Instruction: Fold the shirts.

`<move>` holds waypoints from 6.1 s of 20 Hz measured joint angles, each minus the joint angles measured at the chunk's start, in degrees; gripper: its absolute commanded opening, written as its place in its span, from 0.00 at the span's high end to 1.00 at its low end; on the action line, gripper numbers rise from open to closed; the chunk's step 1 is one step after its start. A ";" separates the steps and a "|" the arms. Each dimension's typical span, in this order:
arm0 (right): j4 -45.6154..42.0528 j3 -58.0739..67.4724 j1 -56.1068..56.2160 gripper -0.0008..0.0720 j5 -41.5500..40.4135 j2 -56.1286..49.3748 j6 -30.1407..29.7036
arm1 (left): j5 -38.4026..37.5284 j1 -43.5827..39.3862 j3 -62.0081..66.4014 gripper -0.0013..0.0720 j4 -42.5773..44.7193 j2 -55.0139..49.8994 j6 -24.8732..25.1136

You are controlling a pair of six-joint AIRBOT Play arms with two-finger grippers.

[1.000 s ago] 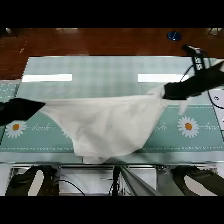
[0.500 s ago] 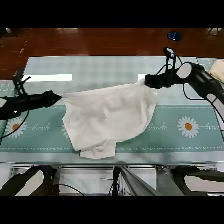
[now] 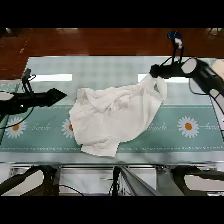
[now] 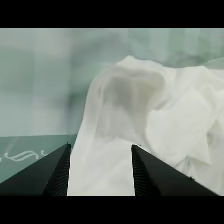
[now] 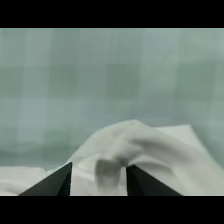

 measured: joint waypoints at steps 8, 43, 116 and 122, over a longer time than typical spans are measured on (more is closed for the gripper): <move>-12.22 5.97 -4.59 0.35 21.20 4.28 -7.34 | -22.29 5.14 5.95 0.34 10.86 2.14 -5.90; 11.21 -4.70 -24.59 0.25 37.70 -3.04 -17.38 | -11.04 -18.80 -17.81 0.94 12.24 -0.11 -18.38; -6.64 15.23 -9.73 0.97 10.49 -8.92 -0.02 | 5.86 -10.82 30.16 0.94 17.66 -15.28 -5.11; -7.34 15.23 -9.31 0.97 -2.32 -12.37 -0.44 | 13.79 -12.28 31.04 0.94 18.21 -20.70 -1.97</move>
